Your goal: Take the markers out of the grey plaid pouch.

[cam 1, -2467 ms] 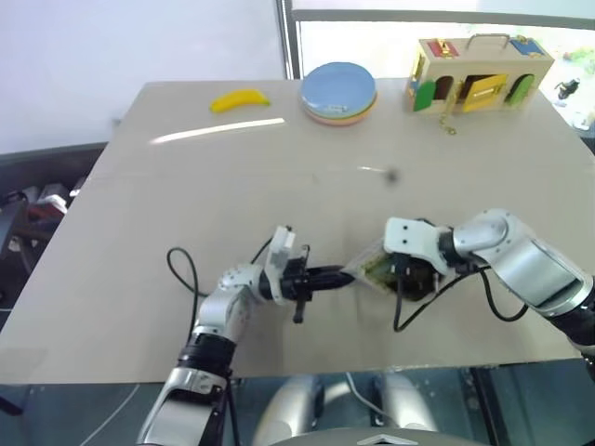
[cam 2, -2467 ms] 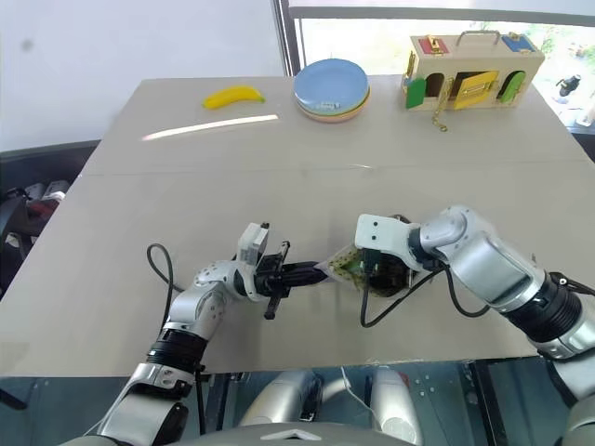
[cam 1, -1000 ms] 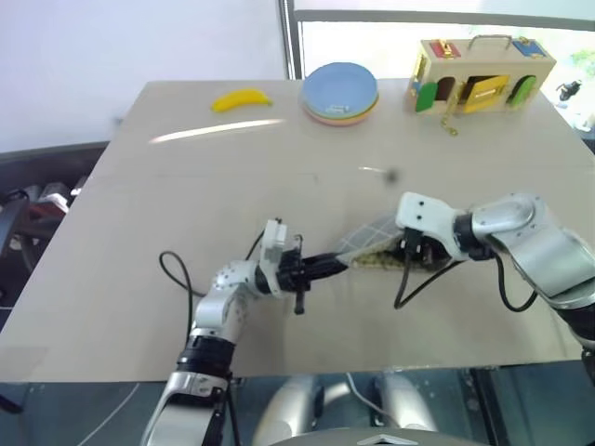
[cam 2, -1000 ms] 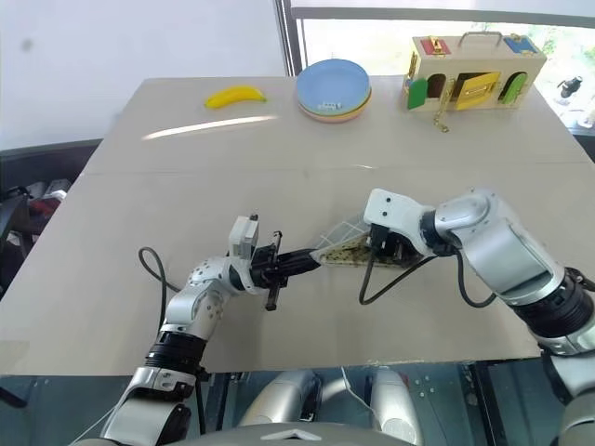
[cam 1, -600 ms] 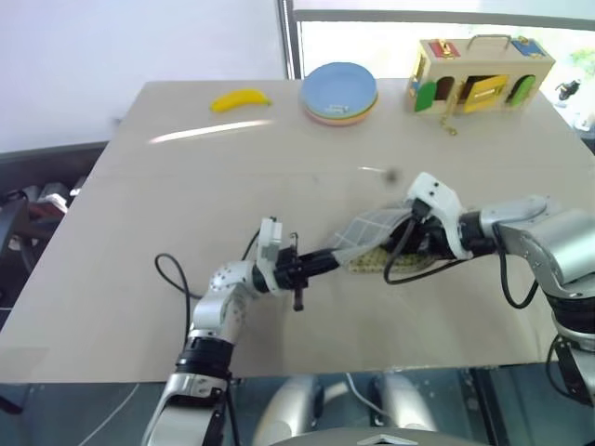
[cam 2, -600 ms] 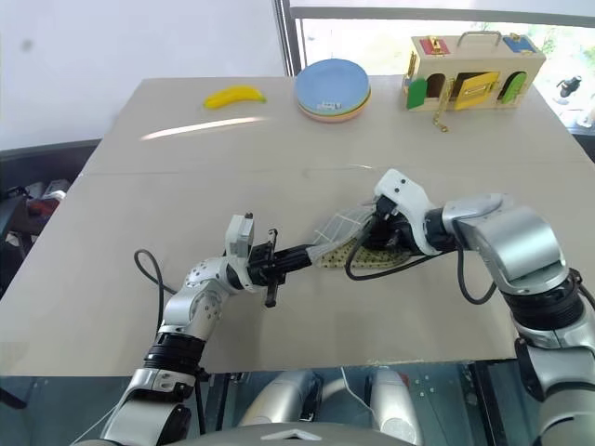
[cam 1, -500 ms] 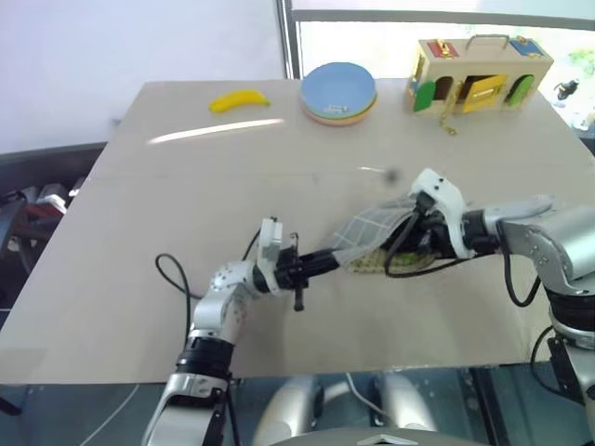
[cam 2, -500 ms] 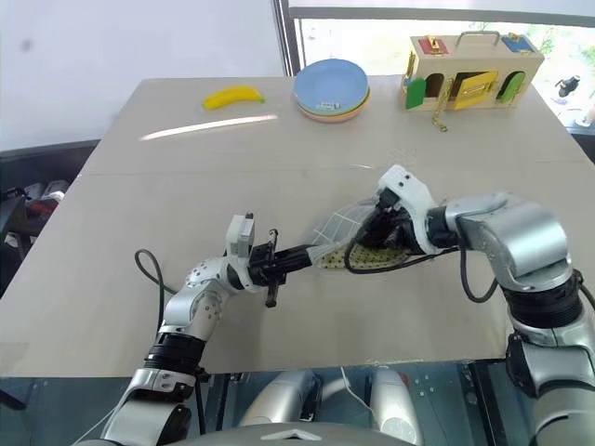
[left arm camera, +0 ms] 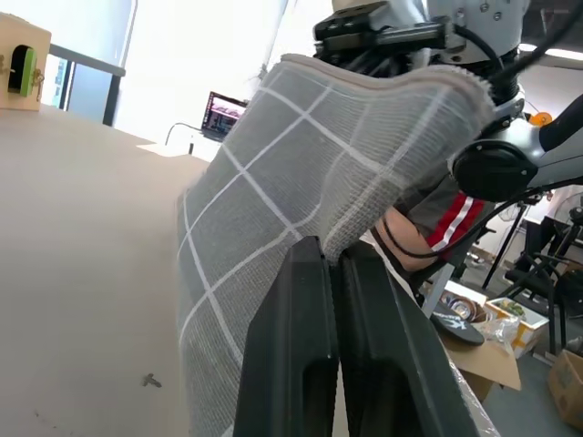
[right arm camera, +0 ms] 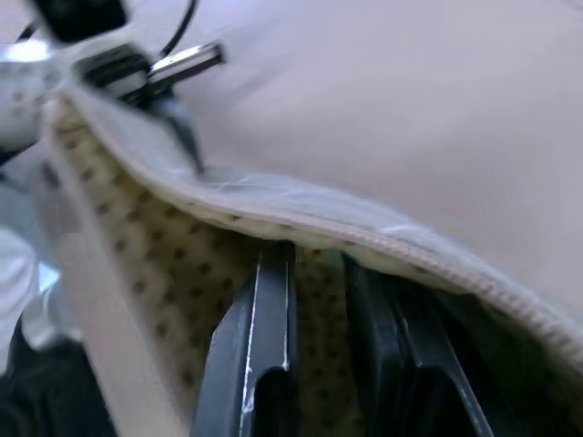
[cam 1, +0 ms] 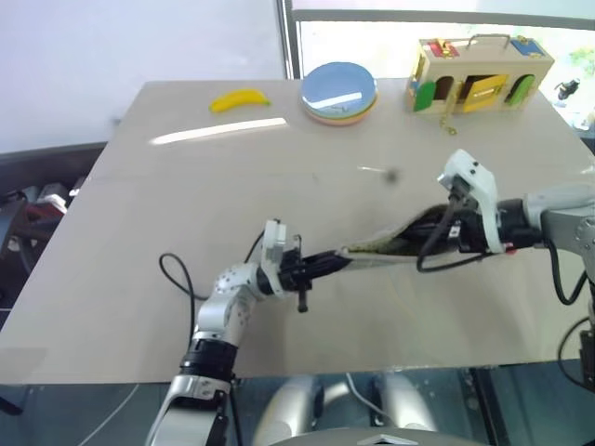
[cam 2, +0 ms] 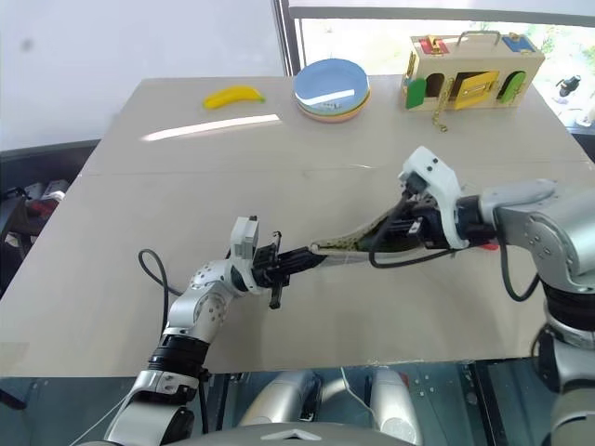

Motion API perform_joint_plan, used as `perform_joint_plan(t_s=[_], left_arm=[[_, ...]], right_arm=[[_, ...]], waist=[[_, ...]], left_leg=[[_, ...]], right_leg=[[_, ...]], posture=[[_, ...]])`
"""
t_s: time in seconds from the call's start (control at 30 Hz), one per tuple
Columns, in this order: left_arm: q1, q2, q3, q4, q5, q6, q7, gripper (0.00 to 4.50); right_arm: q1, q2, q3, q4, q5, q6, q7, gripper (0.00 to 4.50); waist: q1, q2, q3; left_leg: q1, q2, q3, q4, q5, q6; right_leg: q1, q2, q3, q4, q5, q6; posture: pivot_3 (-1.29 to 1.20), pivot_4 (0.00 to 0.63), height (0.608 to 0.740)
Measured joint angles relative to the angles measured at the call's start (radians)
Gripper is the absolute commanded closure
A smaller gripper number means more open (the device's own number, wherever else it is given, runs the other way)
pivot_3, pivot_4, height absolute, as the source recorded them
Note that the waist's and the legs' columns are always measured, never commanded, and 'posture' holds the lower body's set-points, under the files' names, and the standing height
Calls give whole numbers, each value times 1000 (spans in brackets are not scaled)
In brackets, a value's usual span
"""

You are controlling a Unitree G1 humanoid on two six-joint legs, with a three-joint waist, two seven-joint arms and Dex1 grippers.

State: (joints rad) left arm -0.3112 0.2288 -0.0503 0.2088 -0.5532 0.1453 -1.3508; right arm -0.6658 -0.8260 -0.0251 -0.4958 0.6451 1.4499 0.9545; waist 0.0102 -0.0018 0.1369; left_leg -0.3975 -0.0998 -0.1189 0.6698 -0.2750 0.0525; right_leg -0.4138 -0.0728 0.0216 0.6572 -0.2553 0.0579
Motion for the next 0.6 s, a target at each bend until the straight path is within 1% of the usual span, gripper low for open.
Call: perform_joint_plan(t_s=[0.13,0.17,0.2,0.27,0.3,0.33,0.4,0.43,0.6], left_arm=[[0,0,1,1,0,-1,1,4500],[0,0,0,1,0,-1,2,4500],[0,0,0,1,0,-1,2,4500],[0,0,0,2,1,-1,2,4500],[0,0,-1,4,2,0,3,4500],[0,0,-1,5,2,0,3,4500],[-1,-2,-2,12,4,2,5,4500],[-3,-6,-4,14,4,5,8,4500],[-10,-14,-12,23,7,15,11,4500]], right_arm=[[18,-59,35,2,3,-68,0,3647],[28,-92,81,2,-23,-129,-2,3647],[31,-100,93,3,-28,-141,-2,3647],[47,-116,165,11,-80,-226,-12,3647],[52,-118,216,32,-124,-284,-25,2990],[52,-118,218,33,-126,-287,-25,2928],[52,-119,282,70,-201,-377,-49,1990],[49,-105,306,96,-233,-408,-68,1662],[40,-92,384,149,-345,-521,-92,1662]], waist=[[1,0,0],[1,0,0],[1,0,0],[1,0,0],[0,0,0],[0,0,0],[1,0,0],[1,0,0],[2,0,0]], left_leg=[[0,0,0,0,0,0],[0,0,0,0,0,0],[0,0,0,0,0,0],[0,0,0,0,0,0],[0,0,1,0,0,0],[0,0,1,0,0,0],[0,0,0,0,0,0],[0,0,0,0,0,0],[0,0,0,0,0,0]], right_leg=[[0,0,0,0,0,0],[0,0,0,0,0,0],[0,0,0,0,0,0],[0,0,0,0,0,0],[0,0,0,0,0,0],[0,0,0,0,0,0],[0,0,0,0,0,0],[0,0,0,0,0,0],[-1,0,0,0,0,0]], posture=[[0,150,740],[0,150,740],[0,150,740],[0,150,740],[0,150,740],[0,150,740],[0,150,740],[0,150,740],[0,150,740]])
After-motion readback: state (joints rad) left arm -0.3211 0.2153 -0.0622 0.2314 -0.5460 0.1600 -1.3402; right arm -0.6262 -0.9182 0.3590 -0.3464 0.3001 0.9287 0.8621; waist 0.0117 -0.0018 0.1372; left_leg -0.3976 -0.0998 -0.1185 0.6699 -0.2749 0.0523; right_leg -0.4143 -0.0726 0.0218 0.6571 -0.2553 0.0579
